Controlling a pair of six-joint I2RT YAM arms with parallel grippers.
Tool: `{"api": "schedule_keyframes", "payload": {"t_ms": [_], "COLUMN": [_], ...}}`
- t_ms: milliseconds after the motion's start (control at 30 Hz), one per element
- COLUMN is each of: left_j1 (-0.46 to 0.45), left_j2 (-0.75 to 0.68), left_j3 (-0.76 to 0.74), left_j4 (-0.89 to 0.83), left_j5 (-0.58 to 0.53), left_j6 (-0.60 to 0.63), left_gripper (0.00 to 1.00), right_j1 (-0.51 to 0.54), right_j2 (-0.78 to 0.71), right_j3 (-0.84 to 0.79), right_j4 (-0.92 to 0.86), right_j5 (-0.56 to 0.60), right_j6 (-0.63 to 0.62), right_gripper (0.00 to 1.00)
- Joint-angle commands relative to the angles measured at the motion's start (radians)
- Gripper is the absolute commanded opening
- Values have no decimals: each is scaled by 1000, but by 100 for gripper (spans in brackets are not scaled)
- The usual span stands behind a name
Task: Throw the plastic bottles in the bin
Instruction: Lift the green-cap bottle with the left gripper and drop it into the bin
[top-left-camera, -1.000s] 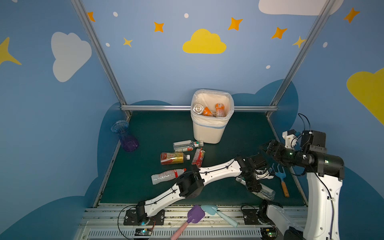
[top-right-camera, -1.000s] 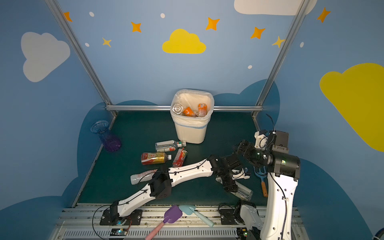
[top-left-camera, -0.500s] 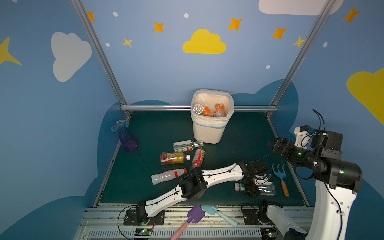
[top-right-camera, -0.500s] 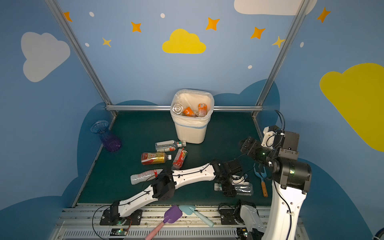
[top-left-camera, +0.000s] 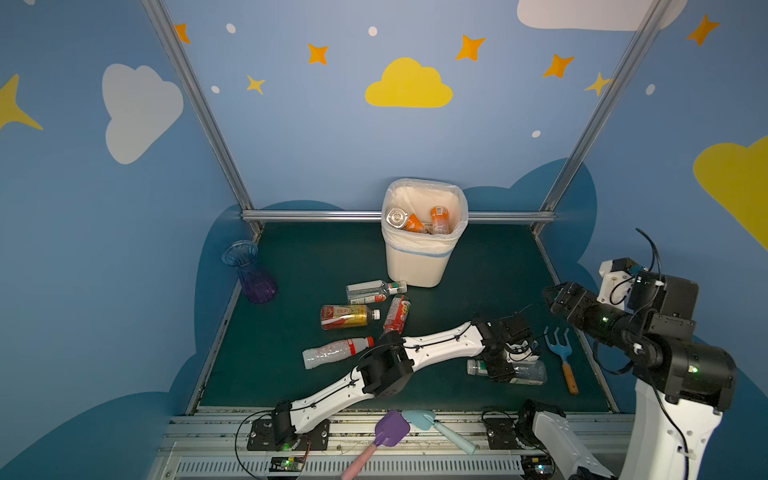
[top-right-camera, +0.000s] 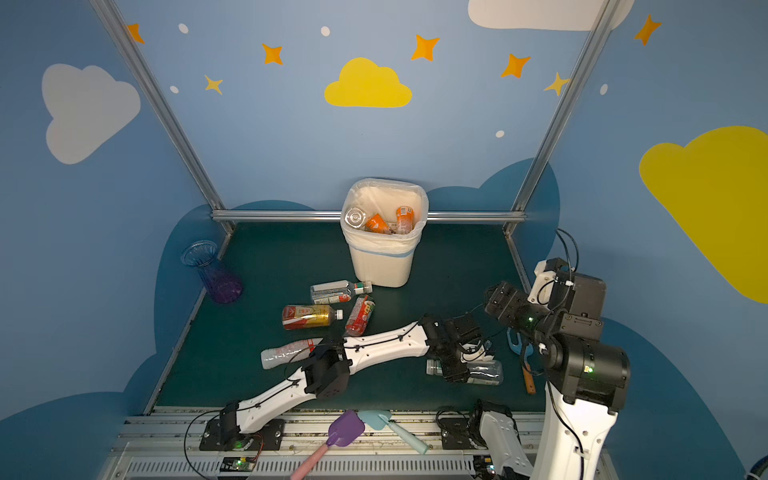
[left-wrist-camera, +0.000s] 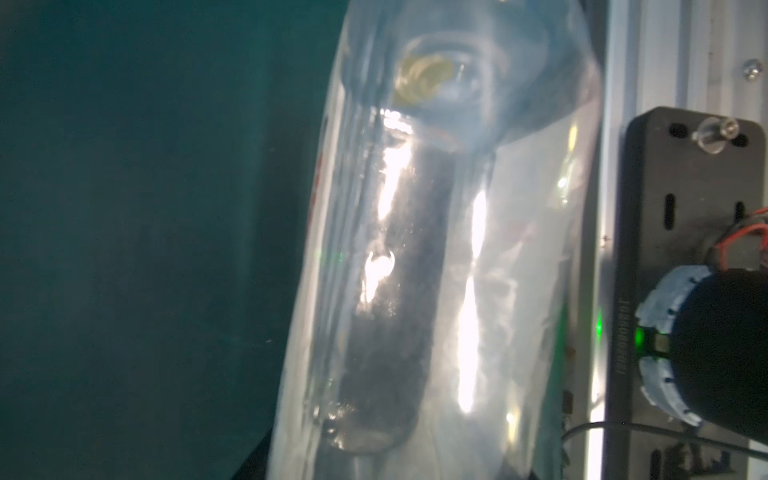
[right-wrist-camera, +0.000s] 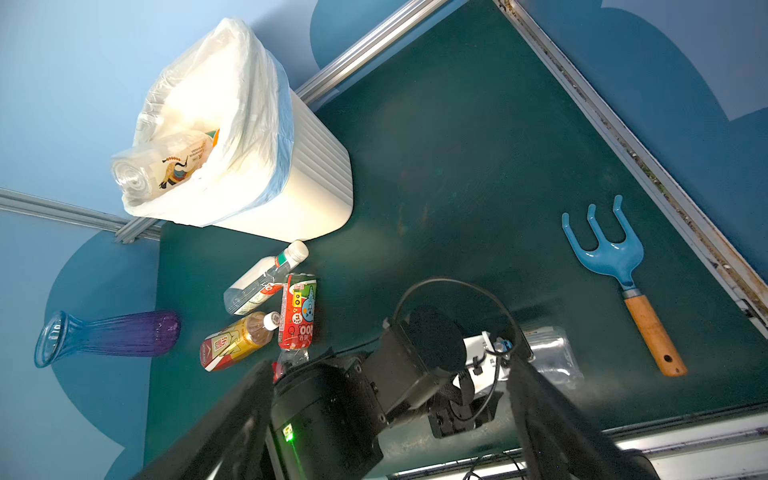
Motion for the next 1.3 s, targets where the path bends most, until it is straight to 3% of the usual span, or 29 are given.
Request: {"api": "schedule_keyframes", "payload": {"t_ms": [0, 267, 467, 600, 733, 933, 1000, 1100, 1267], "left_j1": [31, 102, 126, 172, 270, 436, 499, 571, 560], "left_j2": [-24, -237, -347, -389, -405, -323, -298, -262, -317], "left_j3": [-18, -258, -287, -171, 57, 395, 405, 418, 456], "left_j4": [-34, 80, 65, -1, -29, 176, 293, 384, 210], "left_j5": [-17, -27, -102, -189, -246, -299, -283, -298, -301], "left_j6": [-30, -96, -83, -81, -120, -170, -231, -327, -271], "left_gripper": [48, 46, 46, 46, 46, 49, 56, 99, 100], "right_j1": [-2, -4, -4, -4, -3, -5, -5, -5, -6], "right_j2": [-15, -38, -37, -21, -3, 26, 32, 41, 30], "right_j3": [-16, -42, -51, -30, -19, -35, -41, -50, -87], "right_j4": [25, 51, 82, 99, 124, 165, 171, 172, 192], "right_j5": [13, 47, 60, 66, 42, -25, -43, -60, -62], "right_j6": [20, 37, 49, 49, 63, 87, 87, 82, 87], "right_gripper": [88, 88, 89, 89, 89, 88, 88, 88, 88]}}
